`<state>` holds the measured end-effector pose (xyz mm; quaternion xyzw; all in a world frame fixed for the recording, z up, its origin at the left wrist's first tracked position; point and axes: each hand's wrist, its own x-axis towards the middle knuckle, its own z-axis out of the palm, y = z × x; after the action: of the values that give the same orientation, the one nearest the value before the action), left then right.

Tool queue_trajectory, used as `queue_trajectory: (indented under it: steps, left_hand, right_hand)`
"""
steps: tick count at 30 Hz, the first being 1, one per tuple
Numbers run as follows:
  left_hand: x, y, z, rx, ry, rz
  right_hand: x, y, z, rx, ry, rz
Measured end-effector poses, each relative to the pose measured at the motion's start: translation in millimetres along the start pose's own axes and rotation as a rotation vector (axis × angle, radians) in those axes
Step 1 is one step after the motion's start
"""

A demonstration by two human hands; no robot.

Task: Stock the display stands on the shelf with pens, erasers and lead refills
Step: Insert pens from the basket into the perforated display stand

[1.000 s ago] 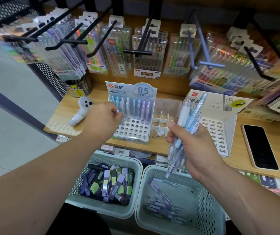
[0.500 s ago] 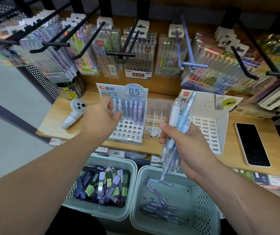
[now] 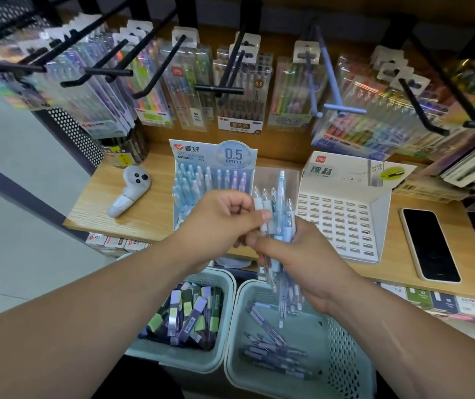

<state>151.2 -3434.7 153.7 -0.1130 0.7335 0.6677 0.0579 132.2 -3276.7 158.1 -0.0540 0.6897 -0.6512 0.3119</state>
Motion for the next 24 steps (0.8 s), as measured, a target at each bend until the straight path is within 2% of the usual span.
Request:
queue_trajectory:
  steps: [3, 8, 11, 16, 18, 22, 24]
  left_hand:
    - [4.3, 1.5, -9.0, -0.131, 0.086, -0.03]
    - [11.8, 5.6, -23.4, -0.313, 0.244, -0.023]
    - [9.4, 6.2, -21.7, -0.286, 0.226, -0.034]
    - [1.4, -3.2, -6.3, -0.095, 0.005, -0.09]
    - [-0.2, -5.4, -2.4, -0.072, -0.021, -0.084]
    - [1.4, -0.3, -5.0, -0.109, 0.107, -0.077]
    - [4.5, 0.9, -11.9, 0.014, 0.219, -0.048]
  right_hand:
    - [3.5, -0.7, 0.1, 0.093, 0.018, 0.054]
    - [4.2, -2.1, 0.4, 0.142, 0.154, 0.06]
    - [3.5, -4.8, 1.2, 0.153, 0.201, 0.014]
    - [2.1, -9.0, 1.9, 0.194, 0.219, -0.046]
    - [2.1, -9.7, 1.4, 0.176, 0.202, -0.046]
    - [1.8, -10.1, 1.3, 0.164, 0.2, 0.002]
    - [2.2, -9.8, 0.5, 0.184, 0.225, 0.024]
